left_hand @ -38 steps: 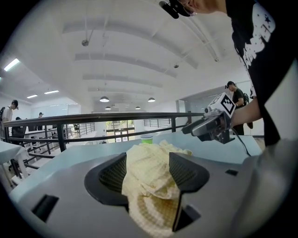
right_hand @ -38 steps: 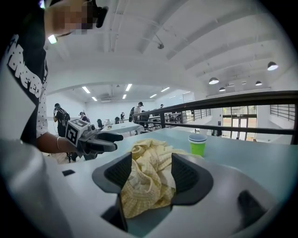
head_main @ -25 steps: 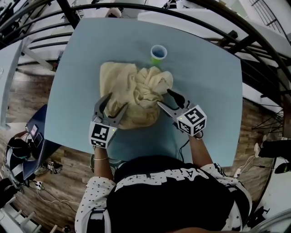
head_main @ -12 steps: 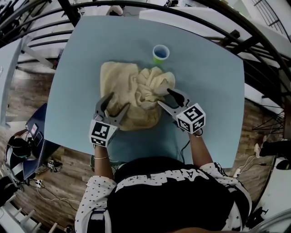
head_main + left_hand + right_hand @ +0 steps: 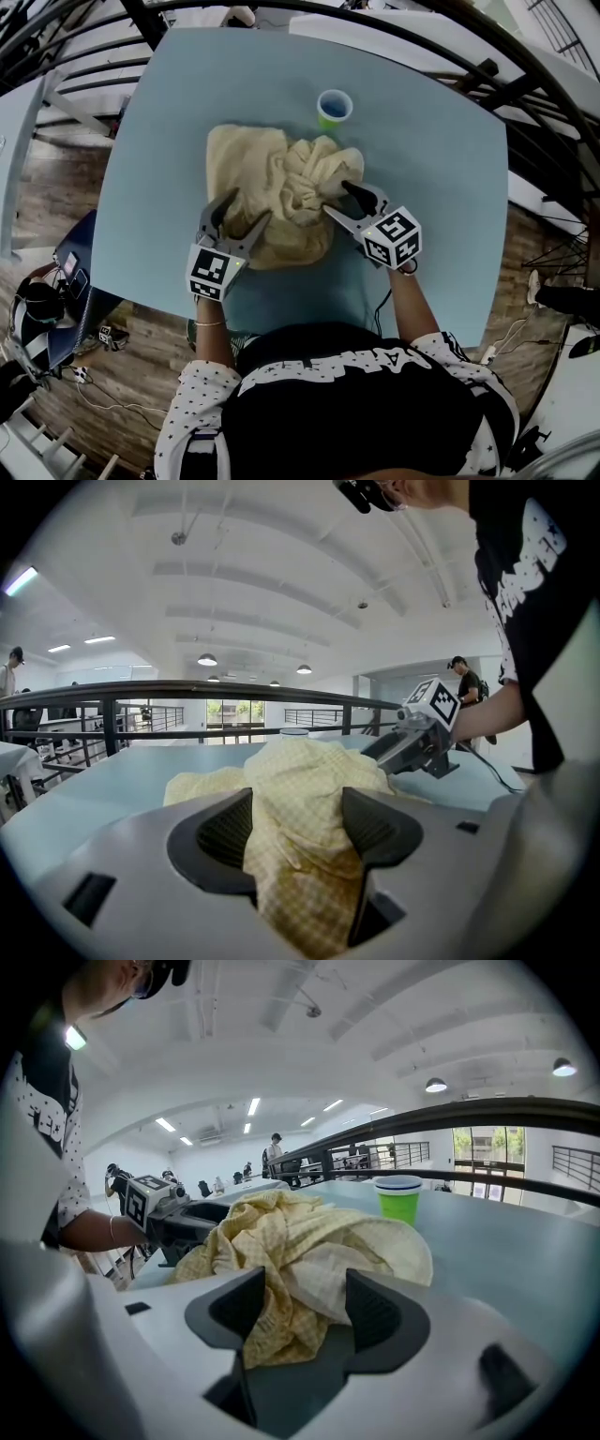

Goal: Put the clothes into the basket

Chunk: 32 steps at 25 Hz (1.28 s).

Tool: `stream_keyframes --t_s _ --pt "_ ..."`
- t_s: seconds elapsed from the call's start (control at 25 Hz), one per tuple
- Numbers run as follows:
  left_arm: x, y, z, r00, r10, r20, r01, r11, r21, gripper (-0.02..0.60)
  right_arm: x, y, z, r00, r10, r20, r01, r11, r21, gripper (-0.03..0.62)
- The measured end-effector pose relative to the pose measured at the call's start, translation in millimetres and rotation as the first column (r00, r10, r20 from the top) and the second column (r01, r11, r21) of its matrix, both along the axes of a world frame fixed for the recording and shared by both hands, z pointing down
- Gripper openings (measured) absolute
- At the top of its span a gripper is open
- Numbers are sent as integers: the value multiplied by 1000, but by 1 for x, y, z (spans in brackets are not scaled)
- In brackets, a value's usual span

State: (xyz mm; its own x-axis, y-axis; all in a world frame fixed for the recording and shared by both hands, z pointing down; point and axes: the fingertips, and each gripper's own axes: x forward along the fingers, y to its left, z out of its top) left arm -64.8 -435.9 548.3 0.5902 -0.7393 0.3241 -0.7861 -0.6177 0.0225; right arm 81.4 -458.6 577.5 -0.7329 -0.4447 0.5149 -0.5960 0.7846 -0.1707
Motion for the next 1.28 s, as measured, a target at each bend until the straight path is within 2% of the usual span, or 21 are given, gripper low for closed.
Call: stream_keyframes --t_s 0.56,1.28 --pt "11 -5 10 1000 15 -7 -15 999 -43 287 -13 -2 15 1000 -26 -2 26 998 -64 250" --pt "31 -8 9 992 70 -101 -77 995 -68 285 -38 7 15 995 -75 71 83 990 -116 247"
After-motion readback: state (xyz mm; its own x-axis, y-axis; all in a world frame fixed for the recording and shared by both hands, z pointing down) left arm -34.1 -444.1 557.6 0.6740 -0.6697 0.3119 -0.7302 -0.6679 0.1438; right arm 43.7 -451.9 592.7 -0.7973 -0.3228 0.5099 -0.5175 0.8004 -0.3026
